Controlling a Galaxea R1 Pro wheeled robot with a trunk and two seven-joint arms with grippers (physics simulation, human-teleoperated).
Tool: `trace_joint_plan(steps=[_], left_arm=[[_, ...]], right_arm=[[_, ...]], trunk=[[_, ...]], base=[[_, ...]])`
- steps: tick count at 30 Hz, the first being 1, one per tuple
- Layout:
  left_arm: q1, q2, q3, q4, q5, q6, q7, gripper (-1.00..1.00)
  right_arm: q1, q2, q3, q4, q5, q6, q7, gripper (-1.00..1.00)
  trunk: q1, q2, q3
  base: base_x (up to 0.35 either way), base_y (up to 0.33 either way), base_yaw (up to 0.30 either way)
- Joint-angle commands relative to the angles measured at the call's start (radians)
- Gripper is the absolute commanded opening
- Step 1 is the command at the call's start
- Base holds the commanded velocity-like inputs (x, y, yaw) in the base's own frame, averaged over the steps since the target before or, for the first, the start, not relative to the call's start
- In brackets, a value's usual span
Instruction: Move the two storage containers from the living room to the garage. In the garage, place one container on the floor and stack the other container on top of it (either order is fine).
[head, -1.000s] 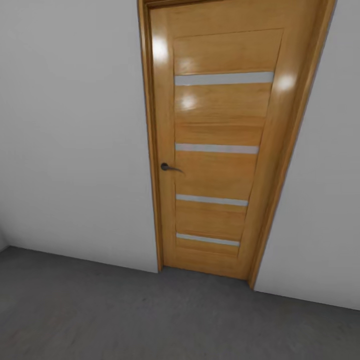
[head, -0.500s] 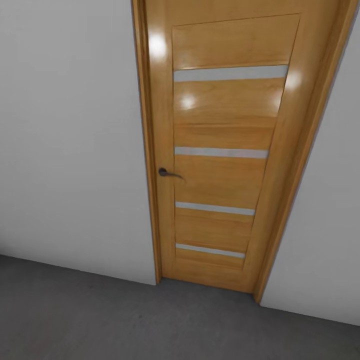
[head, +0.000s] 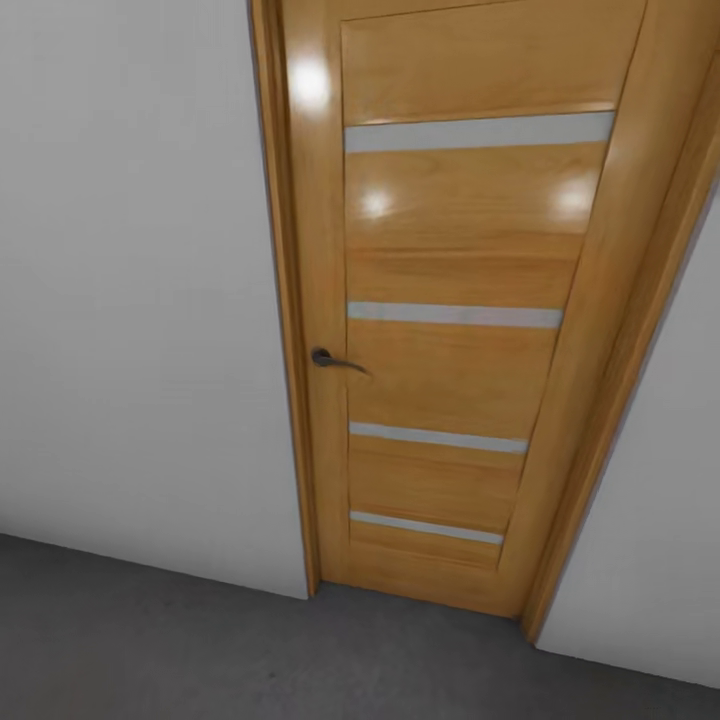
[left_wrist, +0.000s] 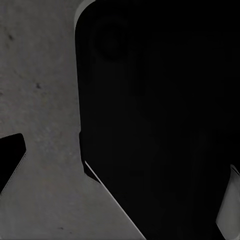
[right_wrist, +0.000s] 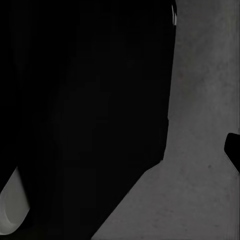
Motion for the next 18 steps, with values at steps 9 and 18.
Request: trace_joint_plan(steps=[9, 18], left_arm=[[0.000, 0.000, 0.000, 0.000, 0.000, -0.001, 0.000, 1.00], [0.000, 0.000, 0.000, 0.000, 0.001, -0.001, 0.000, 1.00]], right_arm=[[0.000, 0.000, -0.005, 0.000, -0.004, 0.000, 0.000, 1.00], [-0.001, 0.000, -0.007, 0.000, -0.005, 0.000, 0.000, 1.00]], trunk=[[0.001, 0.000, -0.001], [0.001, 0.000, -0.001]], base=[[0.331, 0.000, 0.000], [0.300, -0.093, 0.000]])
